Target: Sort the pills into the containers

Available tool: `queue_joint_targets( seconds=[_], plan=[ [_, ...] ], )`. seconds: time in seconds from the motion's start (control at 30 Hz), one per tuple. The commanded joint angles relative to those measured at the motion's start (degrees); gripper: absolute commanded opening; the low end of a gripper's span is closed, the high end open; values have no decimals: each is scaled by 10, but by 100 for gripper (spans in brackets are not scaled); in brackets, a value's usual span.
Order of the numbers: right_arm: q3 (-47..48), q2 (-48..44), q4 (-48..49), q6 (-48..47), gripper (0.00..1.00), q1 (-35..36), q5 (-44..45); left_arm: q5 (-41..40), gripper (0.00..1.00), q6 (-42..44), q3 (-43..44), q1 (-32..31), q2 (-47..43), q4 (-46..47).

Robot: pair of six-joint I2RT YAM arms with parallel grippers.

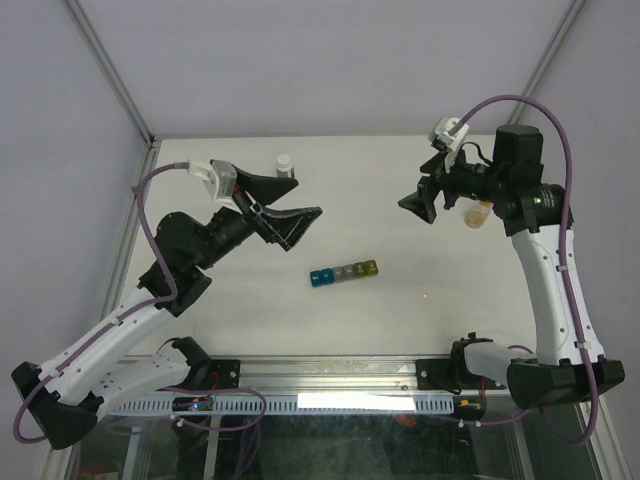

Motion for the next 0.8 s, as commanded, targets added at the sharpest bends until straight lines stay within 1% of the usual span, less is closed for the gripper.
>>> queue_joint_targets(
  seconds=[0.0, 0.07, 0.13, 0.33, 0.43, 0.63, 0.77],
  plan=[
    [57, -26, 64, 200, 99, -13, 95, 6, 99, 17, 92, 5, 11, -91],
    [69, -31, 72, 234, 99, -15, 117, 5, 99, 19, 118, 6, 11, -111],
    [77, -37, 75, 257, 99, -15, 115, 6, 99, 21, 140, 6, 10, -129],
    [113, -48, 51, 240, 99, -15, 87, 18, 99, 30, 184, 5, 1, -163],
    [123, -51, 53, 253, 99, -15, 78, 17, 99, 33, 189, 5, -7, -169],
    [134, -58, 87, 344, 99, -15, 129, 11, 99, 41, 189, 6, -17, -177],
    [149, -63, 85, 365, 99, -14, 130, 9, 99, 45, 189, 6, -18, -182]
  ],
)
